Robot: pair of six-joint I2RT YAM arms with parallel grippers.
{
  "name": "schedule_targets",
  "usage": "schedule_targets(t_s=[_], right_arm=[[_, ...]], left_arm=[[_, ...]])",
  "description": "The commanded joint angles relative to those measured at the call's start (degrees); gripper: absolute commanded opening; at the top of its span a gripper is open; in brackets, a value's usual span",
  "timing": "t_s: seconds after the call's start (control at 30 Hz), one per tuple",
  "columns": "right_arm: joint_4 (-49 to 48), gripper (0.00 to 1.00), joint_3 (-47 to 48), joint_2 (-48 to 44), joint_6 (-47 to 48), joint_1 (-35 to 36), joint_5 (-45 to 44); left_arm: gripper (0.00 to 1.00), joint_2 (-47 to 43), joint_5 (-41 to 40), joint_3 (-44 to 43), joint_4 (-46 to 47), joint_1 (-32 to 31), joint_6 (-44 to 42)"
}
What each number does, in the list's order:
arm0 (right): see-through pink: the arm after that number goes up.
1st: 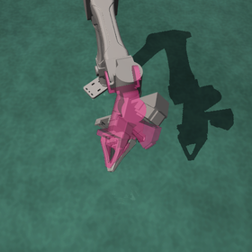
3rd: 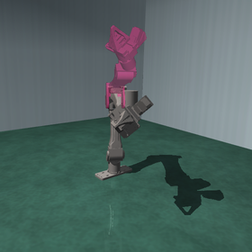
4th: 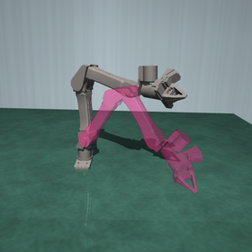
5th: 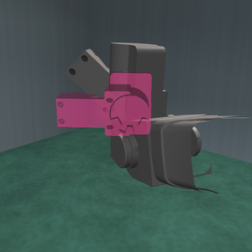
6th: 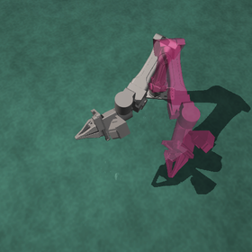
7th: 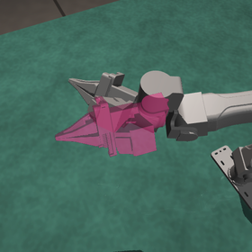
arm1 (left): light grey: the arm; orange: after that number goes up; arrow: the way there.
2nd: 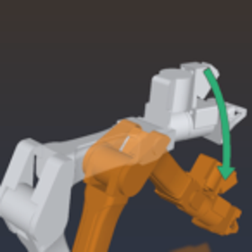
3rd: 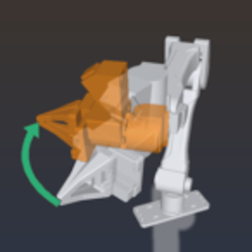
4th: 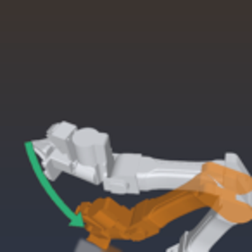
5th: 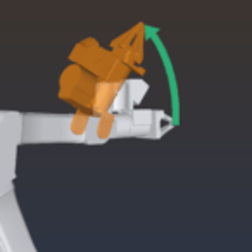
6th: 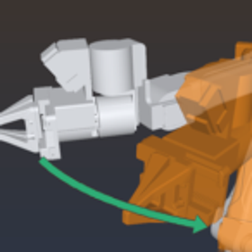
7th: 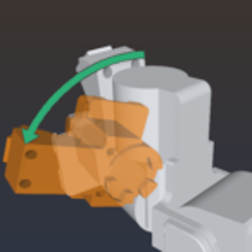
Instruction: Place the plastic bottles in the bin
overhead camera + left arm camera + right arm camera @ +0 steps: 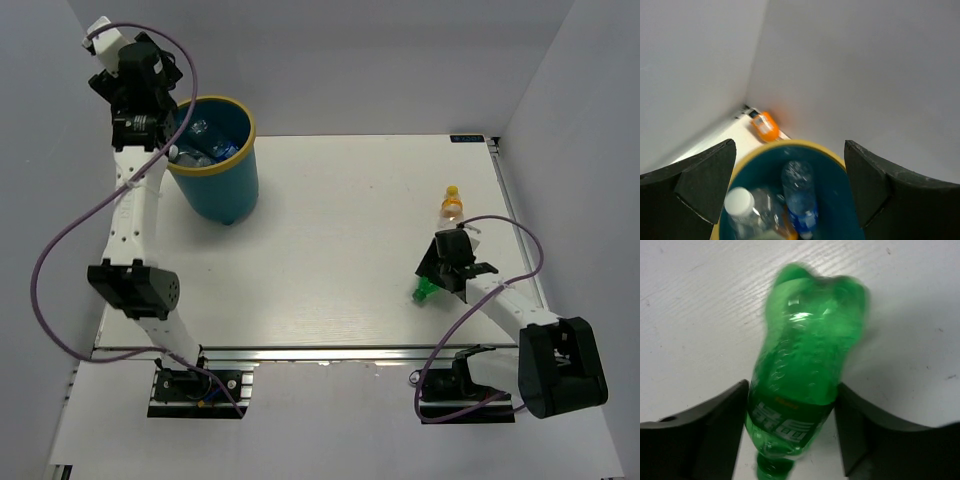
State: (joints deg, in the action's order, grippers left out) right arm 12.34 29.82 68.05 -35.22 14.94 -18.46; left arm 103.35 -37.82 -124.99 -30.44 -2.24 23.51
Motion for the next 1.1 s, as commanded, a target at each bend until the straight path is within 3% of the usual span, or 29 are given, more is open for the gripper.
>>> schedule_targets(t_s=[0.0, 0.07, 0.17, 0.47, 0.6, 0.7, 1.07], right_arm=[[-4.42, 0.6, -0.03, 0.68, 2.96, -0.35, 6.57], [-6.96, 0.49, -0.2, -0.11, 5.24, -0.26, 10.79], [-13.72, 0.37, -1.0, -1.78, 8.05, 0.35, 20.1], [-26.57, 0.37, 2.07, -9.6, 17.2, 7.82, 40.92], [-28.07, 0.37, 5.07, -9.34, 18.79, 9.58, 46.22], [-28.86, 0.34, 6.12, -9.25, 18.61, 10.37, 48.32], [-30.7, 0.35, 6.83, -9.78, 17.91, 11.43, 51.94]], left_arm=[[0.98, -11.29, 13.18, 4.38, -1.74, -0.22, 4.17], [0.98, -15.44, 17.94, 13.07, 0.46, -1.97, 6.97], [0.98, -20.81, 17.0, 23.71, 2.22, -8.64, 8.39], [0.98, -23.72, 24.28, 49.63, 13.64, -32.19, 13.23], [0.98, -21.88, 30.78, 55.46, 22.23, -40.8, 15.16], [0.98, -19.42, 34.47, 56.26, 24.81, -43.63, 15.96], [0.98, -16.87, 36.95, 59.6, 31.76, -46.54, 20.0]])
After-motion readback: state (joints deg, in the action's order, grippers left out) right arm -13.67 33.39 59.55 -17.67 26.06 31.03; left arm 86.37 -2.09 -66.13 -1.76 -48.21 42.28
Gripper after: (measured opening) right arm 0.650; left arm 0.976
